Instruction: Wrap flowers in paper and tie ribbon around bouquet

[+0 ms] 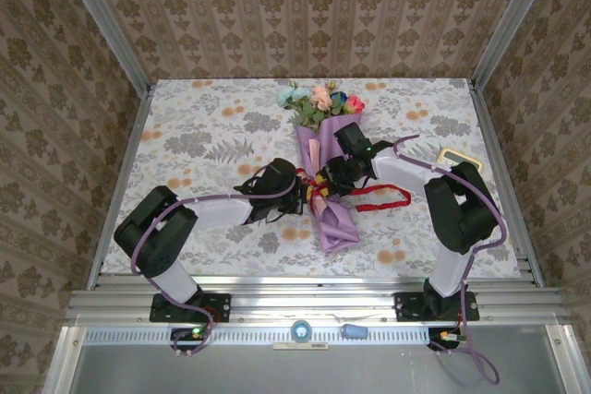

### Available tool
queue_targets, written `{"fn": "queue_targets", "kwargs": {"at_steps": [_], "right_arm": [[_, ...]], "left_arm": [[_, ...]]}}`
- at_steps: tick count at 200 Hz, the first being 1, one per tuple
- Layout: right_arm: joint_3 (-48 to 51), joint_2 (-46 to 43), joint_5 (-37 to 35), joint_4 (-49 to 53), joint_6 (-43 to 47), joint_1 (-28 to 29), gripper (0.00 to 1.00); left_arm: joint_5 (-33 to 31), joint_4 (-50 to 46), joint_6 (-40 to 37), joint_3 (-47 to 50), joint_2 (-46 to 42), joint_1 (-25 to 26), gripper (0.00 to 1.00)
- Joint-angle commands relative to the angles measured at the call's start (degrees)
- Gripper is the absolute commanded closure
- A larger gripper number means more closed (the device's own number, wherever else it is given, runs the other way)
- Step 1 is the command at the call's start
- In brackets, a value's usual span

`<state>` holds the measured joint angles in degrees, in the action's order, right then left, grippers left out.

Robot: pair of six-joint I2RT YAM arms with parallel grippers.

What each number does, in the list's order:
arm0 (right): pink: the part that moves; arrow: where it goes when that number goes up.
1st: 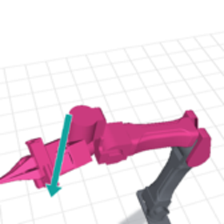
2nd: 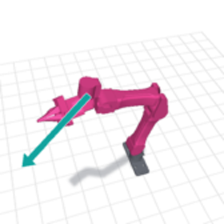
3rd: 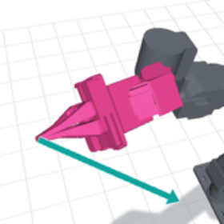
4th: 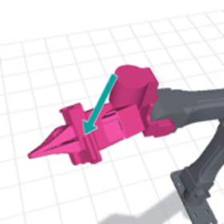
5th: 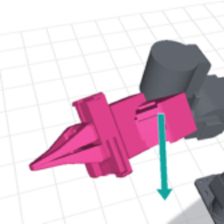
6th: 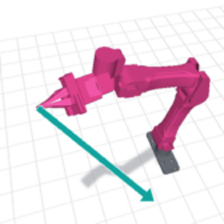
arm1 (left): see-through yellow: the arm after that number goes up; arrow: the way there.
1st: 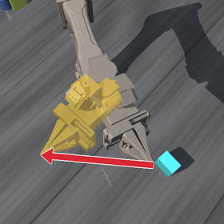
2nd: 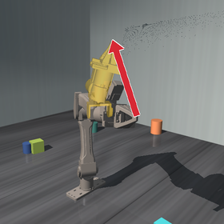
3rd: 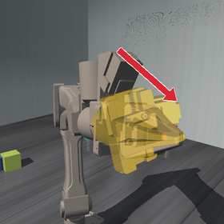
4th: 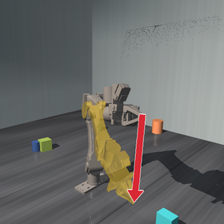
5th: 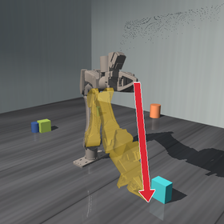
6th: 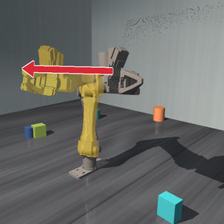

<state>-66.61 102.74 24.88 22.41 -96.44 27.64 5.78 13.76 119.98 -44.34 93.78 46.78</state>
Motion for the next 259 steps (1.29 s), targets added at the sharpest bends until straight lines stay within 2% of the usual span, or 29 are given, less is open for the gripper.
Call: {"fn": "queue_targets", "kwargs": {"at_steps": [1,79,95,123,144,171,184,206,259], "right_arm": [[-1.5,0.5,-0.4,0.9,-0.5,0.3,0.73],[-1.6,1.2,-0.5,0.7,-1.0,1.0,0.74],[-1.5,1.4,-0.6,0.1,-1.5,0.9,0.81],[-1.7,0.7,-1.8,-0.1,-1.9,0.9,1.0],[-1.4,-0.8,-3.0,0.3,-1.7,0.5,1.0],[-0.1,-2.4,-3.5,-0.1,-1.5,-0.4,1.0],[0.6,-2.7,-3.2,-1.1,-1.5,-0.7,1.0],[1.3,-3.1,-2.9,-2.7,-2.0,-1.0,1.0],[2.0,-4.1,-3.1,-3.9,-2.0,-1.4,1.0]], "left_arm": [[0.2,0.5,-1.1,-1.4,0.1,-0.2,1.0],[0.5,0.8,-2.0,-2.3,0.6,-0.2,1.0],[0.6,0.8,-2.0,-2.3,0.7,-0.2,1.0],[0.7,0.7,-2.0,-2.2,0.5,-0.2,1.0],[0.6,-0.3,-2.6,-2.1,0.0,-0.3,1.0],[0.3,-2.6,-5.2,-2.4,-2.1,-1.9,0.67],[0.3,-5.4,-7.2,-2.9,-3.6,-3.1,0.57],[0.8,-6.8,-8.1,-2.6,-4.7,-4.7,0.5],[2.8,-5.5,-6.7,-2.9,-2.2,-7.0,0.46]]}}
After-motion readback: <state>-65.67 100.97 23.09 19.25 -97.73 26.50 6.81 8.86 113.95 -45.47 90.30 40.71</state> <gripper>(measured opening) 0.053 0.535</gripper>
